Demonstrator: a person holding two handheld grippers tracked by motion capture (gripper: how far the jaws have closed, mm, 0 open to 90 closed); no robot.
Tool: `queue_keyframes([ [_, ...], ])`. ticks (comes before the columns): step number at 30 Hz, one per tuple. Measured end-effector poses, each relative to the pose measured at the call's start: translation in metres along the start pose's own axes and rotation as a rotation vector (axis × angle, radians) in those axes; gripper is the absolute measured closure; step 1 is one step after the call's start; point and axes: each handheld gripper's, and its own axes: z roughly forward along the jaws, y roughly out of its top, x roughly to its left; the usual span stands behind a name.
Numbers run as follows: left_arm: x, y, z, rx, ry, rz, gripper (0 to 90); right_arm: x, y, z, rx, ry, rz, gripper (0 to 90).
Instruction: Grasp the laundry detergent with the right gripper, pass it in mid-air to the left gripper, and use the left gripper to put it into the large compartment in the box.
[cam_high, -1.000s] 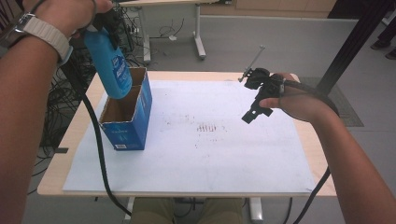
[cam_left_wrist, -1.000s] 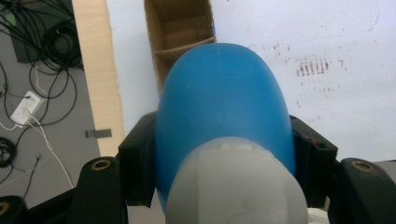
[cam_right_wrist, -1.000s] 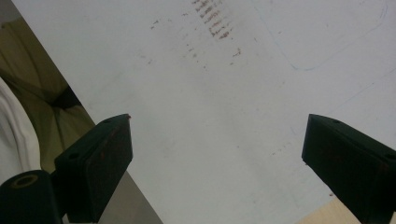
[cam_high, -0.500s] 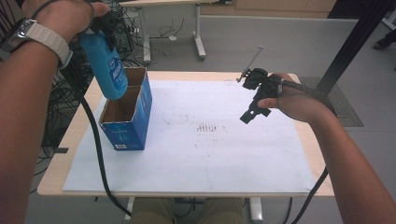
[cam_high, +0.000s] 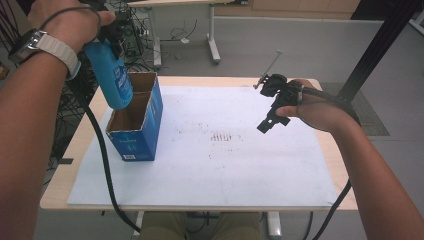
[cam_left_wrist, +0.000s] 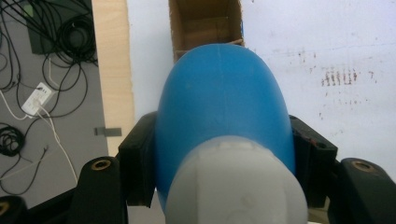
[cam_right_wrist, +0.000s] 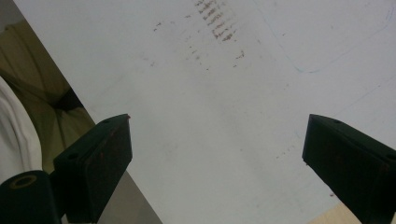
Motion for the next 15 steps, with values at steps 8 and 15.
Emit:
queue_keyframes([
  [8, 0.001, 0.002, 0.012, 0.002, -0.002, 0.003, 37.6, -0.001, 0.0, 0.002, -0.001, 0.004, -0.003, 8.1],
  [15, 0.001, 0.002, 0.024, -0.004, 0.0, 0.005, 37.6, -0.001, 0.0, 0.004, -0.001, 0.008, -0.003, 8.1],
])
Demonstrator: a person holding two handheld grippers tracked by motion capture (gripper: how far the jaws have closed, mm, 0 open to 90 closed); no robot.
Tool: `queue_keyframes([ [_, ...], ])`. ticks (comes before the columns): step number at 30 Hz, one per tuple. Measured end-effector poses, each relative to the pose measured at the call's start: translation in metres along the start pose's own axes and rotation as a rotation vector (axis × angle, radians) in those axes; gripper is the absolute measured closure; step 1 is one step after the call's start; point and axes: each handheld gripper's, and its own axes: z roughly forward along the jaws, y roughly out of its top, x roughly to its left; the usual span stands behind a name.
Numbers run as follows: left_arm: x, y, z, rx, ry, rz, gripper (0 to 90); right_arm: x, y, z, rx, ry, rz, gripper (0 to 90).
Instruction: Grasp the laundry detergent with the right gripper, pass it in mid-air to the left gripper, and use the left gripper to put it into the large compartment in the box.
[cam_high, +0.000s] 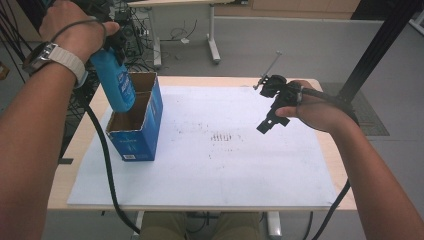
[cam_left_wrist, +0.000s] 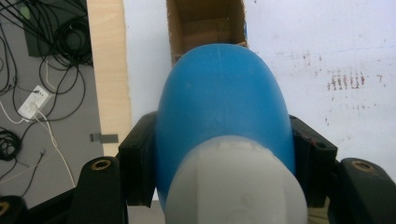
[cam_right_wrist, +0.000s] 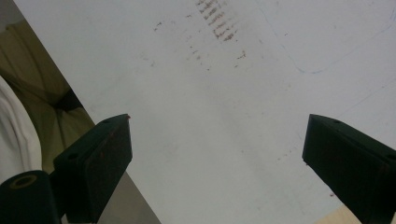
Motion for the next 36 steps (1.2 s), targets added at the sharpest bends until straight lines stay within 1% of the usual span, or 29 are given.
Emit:
queue_keyframes([
  [5, 0.0, 0.0, 0.009, 0.002, 0.002, 0.006, 37.6, 0.001, 0.001, 0.001, 0.0, 0.003, 0.001, 8.1],
  [8, 0.0, -0.001, 0.014, 0.0, 0.001, 0.005, 37.6, 0.001, 0.001, 0.002, 0.001, 0.001, -0.006, 8.1],
  [12, 0.001, -0.001, 0.023, 0.001, -0.008, 0.005, 37.6, 0.001, 0.001, 0.002, 0.002, 0.004, -0.003, 8.1],
  [13, 0.001, 0.0, 0.025, 0.006, -0.007, 0.005, 37.6, 0.001, 0.001, 0.002, 0.003, 0.004, -0.004, 8.1],
  [15, 0.002, -0.001, 0.029, -0.006, -0.007, 0.005, 37.6, 0.001, 0.001, 0.003, 0.003, 0.006, -0.004, 8.1],
  [19, 0.002, 0.0, 0.036, -0.001, -0.001, 0.008, 37.6, 0.001, 0.001, 0.006, 0.005, 0.008, -0.003, 8.1],
  [26, 0.001, 0.0, 0.047, -0.005, -0.013, 0.006, 37.6, 0.0, 0.002, 0.008, 0.004, 0.014, 0.0, 8.1],
  [32, 0.001, -0.001, 0.058, 0.003, -0.02, 0.005, 37.6, 0.0, 0.0, 0.01, 0.007, 0.017, 0.003, 8.1],
  [36, 0.001, -0.001, 0.063, 0.004, -0.023, 0.003, 37.6, -0.001, 0.0, 0.011, 0.008, 0.017, 0.003, 8.1],
])
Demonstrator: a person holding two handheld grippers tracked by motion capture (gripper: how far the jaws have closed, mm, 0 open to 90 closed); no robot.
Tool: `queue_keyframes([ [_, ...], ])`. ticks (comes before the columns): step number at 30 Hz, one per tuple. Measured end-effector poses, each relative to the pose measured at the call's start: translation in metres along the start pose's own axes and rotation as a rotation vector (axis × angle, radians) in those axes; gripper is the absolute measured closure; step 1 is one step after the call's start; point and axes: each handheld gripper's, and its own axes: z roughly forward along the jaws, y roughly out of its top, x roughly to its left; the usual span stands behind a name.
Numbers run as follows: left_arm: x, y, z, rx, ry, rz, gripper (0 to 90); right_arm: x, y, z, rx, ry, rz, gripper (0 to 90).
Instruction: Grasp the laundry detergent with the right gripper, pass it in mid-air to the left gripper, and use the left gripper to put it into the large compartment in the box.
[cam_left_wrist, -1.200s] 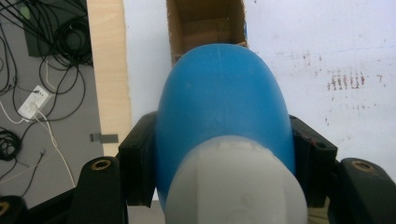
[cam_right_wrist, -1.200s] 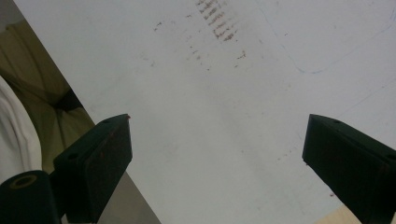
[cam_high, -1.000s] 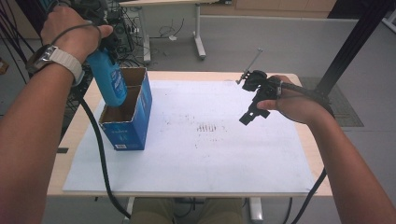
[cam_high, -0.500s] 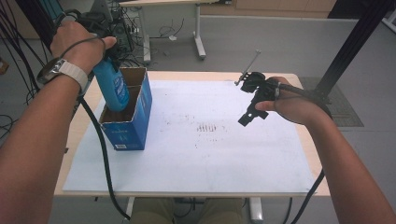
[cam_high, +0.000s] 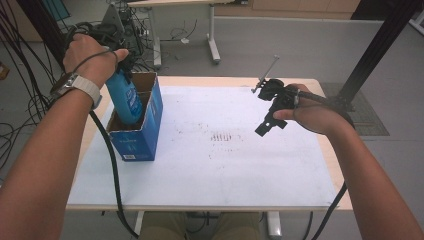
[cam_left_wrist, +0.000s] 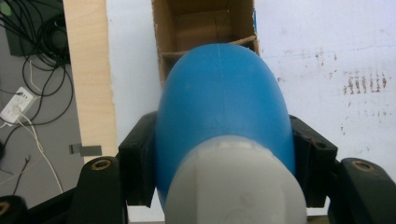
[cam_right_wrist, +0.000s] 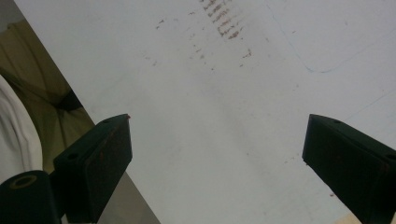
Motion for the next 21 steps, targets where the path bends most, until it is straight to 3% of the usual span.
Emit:
queue_keyframes([
  [21, -0.004, -0.003, 0.034, -0.005, 0.009, 0.018, 37.6, -0.001, -0.001, 0.003, -0.001, 0.004, 0.0, 8.1],
])
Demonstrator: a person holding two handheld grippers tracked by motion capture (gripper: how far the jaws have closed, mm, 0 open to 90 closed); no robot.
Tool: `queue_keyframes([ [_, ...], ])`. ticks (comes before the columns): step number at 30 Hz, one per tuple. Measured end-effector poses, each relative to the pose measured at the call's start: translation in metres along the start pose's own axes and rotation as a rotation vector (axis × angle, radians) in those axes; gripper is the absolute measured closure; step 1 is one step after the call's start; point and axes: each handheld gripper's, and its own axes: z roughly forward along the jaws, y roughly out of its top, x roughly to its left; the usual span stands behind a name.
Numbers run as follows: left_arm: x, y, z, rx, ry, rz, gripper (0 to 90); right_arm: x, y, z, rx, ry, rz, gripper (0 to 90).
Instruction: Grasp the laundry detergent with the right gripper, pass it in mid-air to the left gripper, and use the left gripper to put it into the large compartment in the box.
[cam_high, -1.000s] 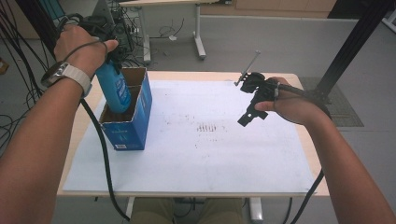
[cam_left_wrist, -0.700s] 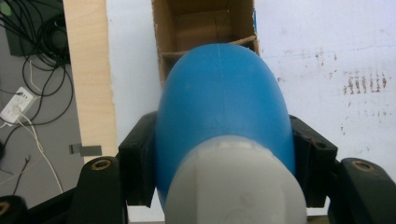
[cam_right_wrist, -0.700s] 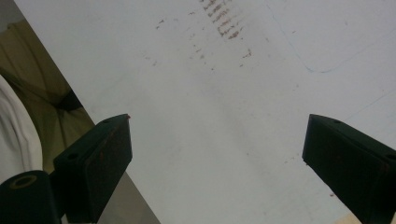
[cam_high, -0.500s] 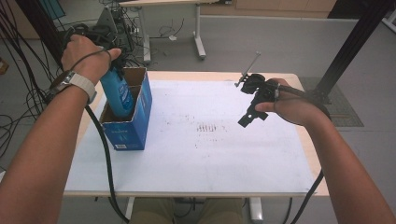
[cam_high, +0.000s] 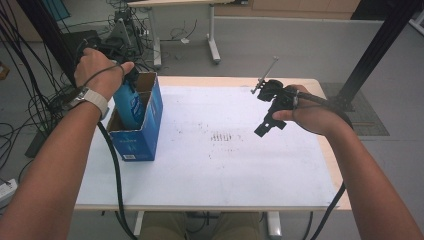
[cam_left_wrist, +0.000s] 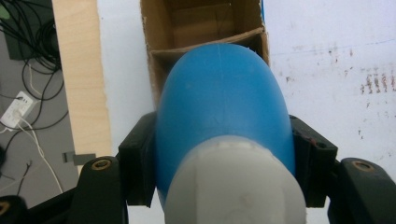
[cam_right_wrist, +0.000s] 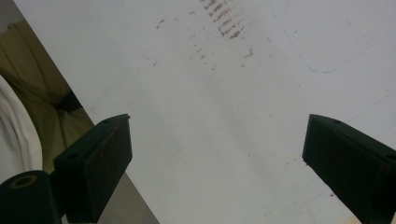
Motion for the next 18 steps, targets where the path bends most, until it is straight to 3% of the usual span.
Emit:
queue_keyframes([
  [18, 0.0, -0.004, 0.021, -0.005, -0.001, 0.014, 37.6, 0.0, -0.001, 0.002, -0.002, 0.006, 0.011, 8.1],
])
